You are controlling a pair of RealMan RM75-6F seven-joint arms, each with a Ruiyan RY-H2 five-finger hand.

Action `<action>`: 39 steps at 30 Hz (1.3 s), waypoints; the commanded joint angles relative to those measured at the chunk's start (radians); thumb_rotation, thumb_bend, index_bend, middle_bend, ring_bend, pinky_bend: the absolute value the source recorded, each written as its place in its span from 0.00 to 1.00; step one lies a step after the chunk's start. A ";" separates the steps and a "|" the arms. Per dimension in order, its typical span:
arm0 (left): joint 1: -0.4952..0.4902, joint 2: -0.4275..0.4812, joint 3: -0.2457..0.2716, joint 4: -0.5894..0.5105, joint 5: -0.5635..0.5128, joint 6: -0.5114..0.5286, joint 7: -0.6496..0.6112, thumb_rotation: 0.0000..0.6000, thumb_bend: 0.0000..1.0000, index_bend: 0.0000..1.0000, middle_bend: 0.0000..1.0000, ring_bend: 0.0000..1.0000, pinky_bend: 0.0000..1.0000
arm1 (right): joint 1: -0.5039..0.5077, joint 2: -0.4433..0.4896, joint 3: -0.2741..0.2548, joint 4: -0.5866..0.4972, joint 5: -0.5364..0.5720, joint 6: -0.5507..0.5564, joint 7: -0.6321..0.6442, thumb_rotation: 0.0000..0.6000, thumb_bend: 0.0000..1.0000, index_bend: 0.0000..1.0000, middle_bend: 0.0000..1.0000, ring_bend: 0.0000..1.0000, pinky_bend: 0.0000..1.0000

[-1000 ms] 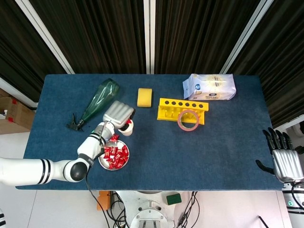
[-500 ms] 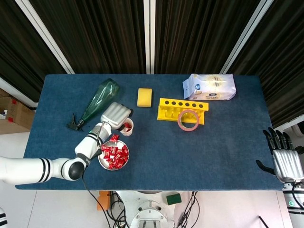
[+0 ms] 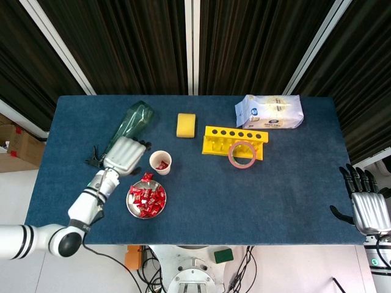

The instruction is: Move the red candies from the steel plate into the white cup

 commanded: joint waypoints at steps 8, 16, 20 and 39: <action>0.188 -0.021 0.102 0.062 0.207 -0.018 -0.189 1.00 0.15 0.33 0.25 0.19 0.46 | -0.004 -0.008 -0.006 -0.007 -0.012 0.010 -0.020 1.00 0.18 0.00 0.00 0.00 0.00; 0.254 -0.166 0.082 0.248 0.363 -0.026 -0.287 1.00 0.16 0.33 0.22 0.17 0.40 | -0.004 -0.008 -0.007 -0.004 -0.014 0.010 -0.015 1.00 0.18 0.00 0.00 0.00 0.00; 0.259 -0.218 0.062 0.299 0.353 -0.044 -0.262 1.00 0.16 0.36 0.23 0.17 0.38 | -0.003 -0.007 -0.006 -0.001 -0.013 0.006 -0.012 1.00 0.18 0.00 0.00 0.00 0.00; 0.302 -0.357 0.004 0.462 0.399 -0.054 -0.216 1.00 0.20 0.40 0.25 0.16 0.34 | -0.002 -0.011 -0.004 0.002 -0.012 0.007 -0.009 1.00 0.18 0.00 0.00 0.00 0.00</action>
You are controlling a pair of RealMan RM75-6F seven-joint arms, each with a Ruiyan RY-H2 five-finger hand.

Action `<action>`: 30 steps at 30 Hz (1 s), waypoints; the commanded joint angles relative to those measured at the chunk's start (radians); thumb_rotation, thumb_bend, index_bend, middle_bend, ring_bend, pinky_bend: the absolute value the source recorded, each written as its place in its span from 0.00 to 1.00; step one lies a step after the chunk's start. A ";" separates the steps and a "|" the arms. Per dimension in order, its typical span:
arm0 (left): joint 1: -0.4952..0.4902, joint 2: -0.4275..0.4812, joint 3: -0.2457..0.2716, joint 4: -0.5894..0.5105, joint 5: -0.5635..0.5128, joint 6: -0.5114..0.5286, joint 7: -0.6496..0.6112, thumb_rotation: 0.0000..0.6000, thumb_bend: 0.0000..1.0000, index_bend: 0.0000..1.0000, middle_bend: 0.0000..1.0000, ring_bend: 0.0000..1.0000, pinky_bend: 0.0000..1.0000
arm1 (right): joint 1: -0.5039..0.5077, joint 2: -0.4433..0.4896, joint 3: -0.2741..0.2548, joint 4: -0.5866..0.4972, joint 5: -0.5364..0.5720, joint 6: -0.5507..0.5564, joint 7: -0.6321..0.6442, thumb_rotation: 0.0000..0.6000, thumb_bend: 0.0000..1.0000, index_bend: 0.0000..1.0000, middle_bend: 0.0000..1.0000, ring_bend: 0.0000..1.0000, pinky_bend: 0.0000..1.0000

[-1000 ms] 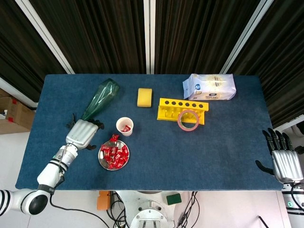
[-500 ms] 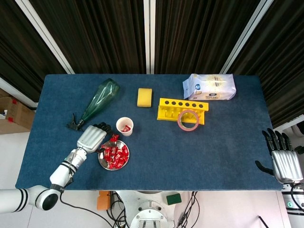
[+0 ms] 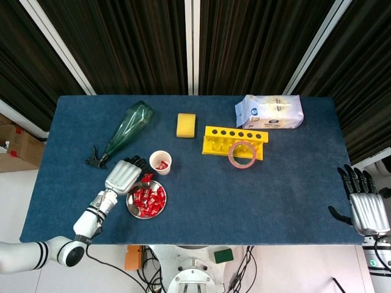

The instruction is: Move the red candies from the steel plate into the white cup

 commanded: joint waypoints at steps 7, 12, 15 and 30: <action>0.003 -0.019 -0.024 0.016 0.013 -0.033 -0.008 1.00 0.23 0.40 0.25 0.16 0.34 | 0.004 -0.003 0.002 0.000 0.008 -0.010 -0.007 1.00 0.18 0.00 0.00 0.00 0.00; 0.001 -0.030 -0.037 0.032 0.007 -0.059 -0.005 1.00 0.25 0.41 0.26 0.16 0.34 | 0.002 0.000 0.003 -0.001 0.009 -0.006 0.000 1.00 0.18 0.00 0.00 0.00 0.00; 0.002 -0.036 -0.042 0.037 0.011 -0.063 -0.008 1.00 0.26 0.41 0.26 0.16 0.34 | 0.002 0.002 0.004 0.000 0.009 -0.006 0.004 1.00 0.18 0.00 0.00 0.00 0.00; 0.014 -0.063 -0.070 0.059 0.009 -0.063 0.005 1.00 0.40 0.53 0.28 0.17 0.34 | 0.001 0.002 0.002 0.001 0.004 -0.003 0.004 1.00 0.18 0.00 0.00 0.00 0.00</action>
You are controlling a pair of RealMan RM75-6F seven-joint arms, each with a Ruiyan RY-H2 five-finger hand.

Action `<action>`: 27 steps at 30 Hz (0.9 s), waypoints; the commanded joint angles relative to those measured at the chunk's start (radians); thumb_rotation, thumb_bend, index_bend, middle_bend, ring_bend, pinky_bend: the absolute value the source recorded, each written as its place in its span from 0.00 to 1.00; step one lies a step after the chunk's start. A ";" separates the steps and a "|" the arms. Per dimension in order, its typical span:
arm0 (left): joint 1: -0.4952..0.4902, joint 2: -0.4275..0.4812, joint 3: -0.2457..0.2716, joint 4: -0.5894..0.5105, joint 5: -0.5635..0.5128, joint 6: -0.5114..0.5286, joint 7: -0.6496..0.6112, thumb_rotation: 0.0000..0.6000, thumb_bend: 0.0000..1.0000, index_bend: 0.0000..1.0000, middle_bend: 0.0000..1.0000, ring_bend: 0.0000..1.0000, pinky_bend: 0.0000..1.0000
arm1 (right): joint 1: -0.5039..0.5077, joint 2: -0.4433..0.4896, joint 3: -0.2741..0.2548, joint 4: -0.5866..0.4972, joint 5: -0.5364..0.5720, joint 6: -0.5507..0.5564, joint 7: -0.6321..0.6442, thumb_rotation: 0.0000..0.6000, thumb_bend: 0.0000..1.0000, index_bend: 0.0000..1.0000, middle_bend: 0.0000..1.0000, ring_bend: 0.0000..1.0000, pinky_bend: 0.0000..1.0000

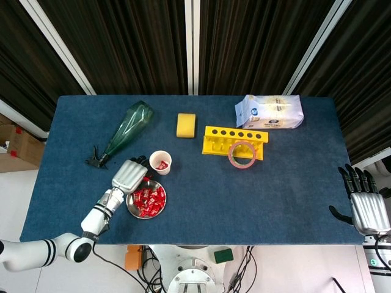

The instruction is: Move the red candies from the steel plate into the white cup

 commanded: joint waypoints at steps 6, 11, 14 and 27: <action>0.019 -0.013 -0.013 0.010 0.012 0.035 -0.001 1.00 0.41 0.59 0.31 0.19 0.37 | 0.000 0.000 0.000 0.001 0.000 0.001 0.001 1.00 0.18 0.00 0.00 0.00 0.00; 0.039 0.019 -0.014 -0.028 0.036 0.069 -0.004 1.00 0.42 0.60 0.32 0.19 0.37 | -0.001 0.001 0.001 0.000 0.000 0.002 0.003 1.00 0.18 0.00 0.00 0.00 0.00; 0.055 0.058 -0.023 -0.069 0.050 0.110 0.008 1.00 0.42 0.61 0.32 0.19 0.37 | -0.001 0.001 0.001 0.001 0.000 0.003 0.003 1.00 0.18 0.00 0.00 0.00 0.00; 0.019 0.100 -0.149 -0.212 0.025 0.200 0.143 1.00 0.45 0.62 0.35 0.19 0.37 | 0.005 -0.001 0.003 0.004 0.007 -0.009 -0.004 1.00 0.18 0.00 0.00 0.00 0.00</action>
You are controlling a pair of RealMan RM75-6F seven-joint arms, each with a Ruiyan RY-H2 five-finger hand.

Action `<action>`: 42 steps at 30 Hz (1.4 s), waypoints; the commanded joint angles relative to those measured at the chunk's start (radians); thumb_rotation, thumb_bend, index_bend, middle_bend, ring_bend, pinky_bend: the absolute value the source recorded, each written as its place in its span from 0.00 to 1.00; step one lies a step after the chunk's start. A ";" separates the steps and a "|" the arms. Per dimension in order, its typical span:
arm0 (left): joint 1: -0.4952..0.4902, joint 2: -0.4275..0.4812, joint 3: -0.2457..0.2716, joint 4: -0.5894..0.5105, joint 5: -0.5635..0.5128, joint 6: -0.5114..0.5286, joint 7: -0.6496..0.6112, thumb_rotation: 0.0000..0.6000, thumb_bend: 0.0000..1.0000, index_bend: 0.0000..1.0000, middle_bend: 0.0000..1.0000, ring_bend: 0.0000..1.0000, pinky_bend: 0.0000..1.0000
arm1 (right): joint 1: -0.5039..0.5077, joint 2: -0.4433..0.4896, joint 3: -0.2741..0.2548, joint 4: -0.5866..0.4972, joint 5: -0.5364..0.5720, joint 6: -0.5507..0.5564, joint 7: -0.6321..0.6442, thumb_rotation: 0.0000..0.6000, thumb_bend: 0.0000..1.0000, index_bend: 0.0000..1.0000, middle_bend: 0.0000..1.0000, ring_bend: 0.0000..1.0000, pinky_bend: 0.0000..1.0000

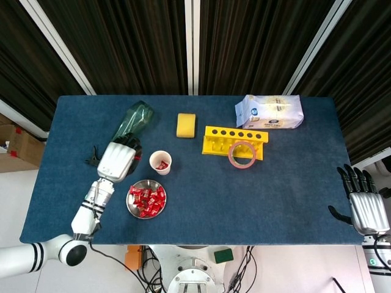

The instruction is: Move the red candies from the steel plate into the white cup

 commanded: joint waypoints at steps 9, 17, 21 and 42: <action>-0.074 -0.098 -0.025 0.076 -0.040 -0.103 -0.021 1.00 0.46 0.62 0.35 0.19 0.37 | -0.002 0.008 0.004 0.005 0.003 0.003 0.025 1.00 0.18 0.00 0.00 0.00 0.00; -0.079 -0.093 -0.019 0.089 -0.052 -0.120 -0.034 1.00 0.31 0.35 0.36 0.20 0.37 | -0.002 0.012 0.004 0.007 0.002 0.003 0.038 1.00 0.18 0.00 0.00 0.00 0.00; -0.065 -0.075 -0.006 0.072 -0.032 -0.104 -0.047 1.00 0.24 0.29 0.35 0.20 0.37 | -0.003 0.010 0.005 0.007 0.003 0.006 0.037 1.00 0.18 0.00 0.00 0.00 0.00; 0.132 0.124 0.251 -0.134 0.173 -0.059 -0.124 1.00 0.23 0.32 0.32 0.21 0.40 | -0.006 0.004 0.001 -0.002 0.000 0.009 0.017 1.00 0.18 0.00 0.00 0.00 0.00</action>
